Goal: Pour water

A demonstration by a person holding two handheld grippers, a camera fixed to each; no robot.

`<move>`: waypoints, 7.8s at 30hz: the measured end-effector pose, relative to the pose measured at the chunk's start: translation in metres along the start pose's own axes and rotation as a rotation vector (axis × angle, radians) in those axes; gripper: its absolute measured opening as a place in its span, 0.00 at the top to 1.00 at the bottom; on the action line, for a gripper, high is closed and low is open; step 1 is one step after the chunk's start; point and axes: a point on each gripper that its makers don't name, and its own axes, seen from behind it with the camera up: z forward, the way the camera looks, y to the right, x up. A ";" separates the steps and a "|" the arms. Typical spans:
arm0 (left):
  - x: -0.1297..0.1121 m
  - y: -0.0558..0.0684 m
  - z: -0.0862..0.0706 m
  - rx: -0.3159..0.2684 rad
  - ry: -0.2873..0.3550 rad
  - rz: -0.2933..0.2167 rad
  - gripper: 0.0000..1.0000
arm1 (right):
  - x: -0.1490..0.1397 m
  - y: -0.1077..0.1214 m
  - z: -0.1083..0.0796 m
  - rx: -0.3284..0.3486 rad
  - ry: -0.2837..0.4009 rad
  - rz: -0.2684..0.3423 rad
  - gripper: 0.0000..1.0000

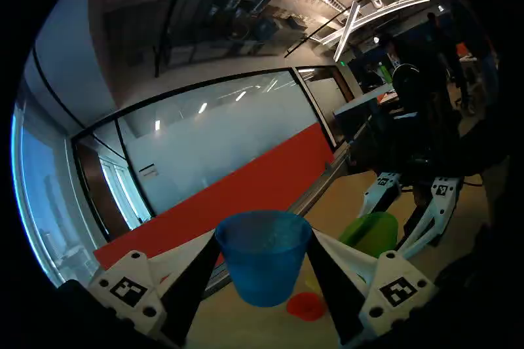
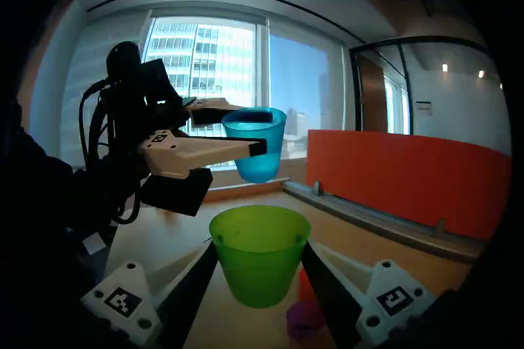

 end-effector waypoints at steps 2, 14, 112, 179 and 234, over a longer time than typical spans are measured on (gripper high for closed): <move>0.002 0.000 0.000 0.001 -0.001 0.020 0.13 | 0.000 -0.001 0.001 0.004 0.001 0.001 0.12; 0.014 0.006 0.002 0.002 0.000 0.151 0.12 | 0.004 -0.005 0.010 0.022 0.006 -0.001 0.12; 0.052 0.006 0.013 0.079 0.016 0.682 0.12 | 0.017 0.005 0.014 0.012 0.025 -0.033 0.12; 0.067 0.011 0.013 0.124 0.024 0.904 0.13 | 0.018 0.010 0.015 0.002 0.040 -0.029 0.13; 0.072 0.017 0.006 0.148 0.034 1.173 0.13 | 0.022 0.012 0.017 -0.007 0.048 -0.028 0.13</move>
